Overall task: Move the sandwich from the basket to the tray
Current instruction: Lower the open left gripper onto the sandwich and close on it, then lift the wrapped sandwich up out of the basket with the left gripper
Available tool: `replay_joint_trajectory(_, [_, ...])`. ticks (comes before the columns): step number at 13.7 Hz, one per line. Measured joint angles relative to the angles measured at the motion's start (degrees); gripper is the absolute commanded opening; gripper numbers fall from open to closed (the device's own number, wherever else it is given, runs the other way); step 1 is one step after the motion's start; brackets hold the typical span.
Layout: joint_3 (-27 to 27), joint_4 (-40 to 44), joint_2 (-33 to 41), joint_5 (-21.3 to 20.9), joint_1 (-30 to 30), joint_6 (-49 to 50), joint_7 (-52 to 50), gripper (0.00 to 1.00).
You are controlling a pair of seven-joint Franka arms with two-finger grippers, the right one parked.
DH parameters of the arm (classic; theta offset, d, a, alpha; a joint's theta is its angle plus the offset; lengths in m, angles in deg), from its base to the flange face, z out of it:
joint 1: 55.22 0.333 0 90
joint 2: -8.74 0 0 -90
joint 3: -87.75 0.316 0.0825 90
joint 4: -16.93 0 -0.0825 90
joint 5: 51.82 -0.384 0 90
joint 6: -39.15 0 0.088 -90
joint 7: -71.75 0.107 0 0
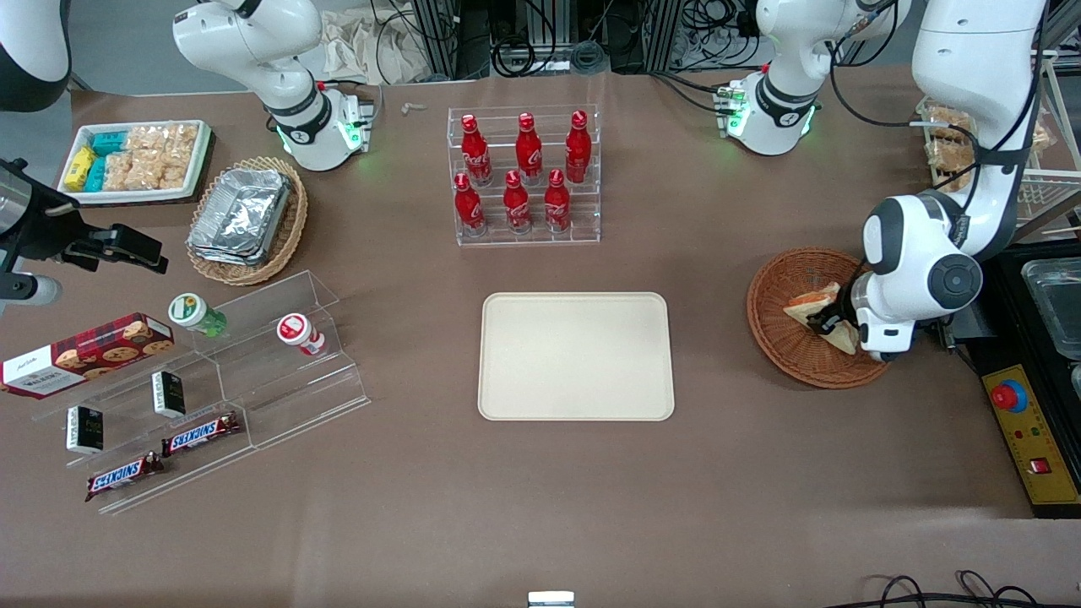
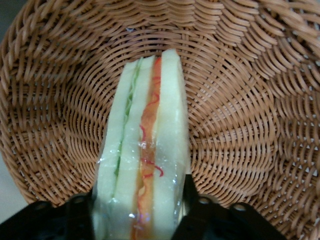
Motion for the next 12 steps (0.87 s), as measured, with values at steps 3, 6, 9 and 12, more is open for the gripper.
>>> replay_joint_trajectory(3, [-0.2,0.1,0.0,0.0,-0.1,-0.1,0.0,0.00])
replay_joint_trajectory(6, [-0.4,0.4,1.2,0.0,-0.1,0.5,0.3,0.00])
replay_joint_trajectory(9, [-1.0,1.9,6.5,0.0,-0.1,4.5,4.1,0.00])
replay_joint_trajectory(12, [-1.1,4.9,13.1,0.0,-0.1,12.3,11.5,0.00])
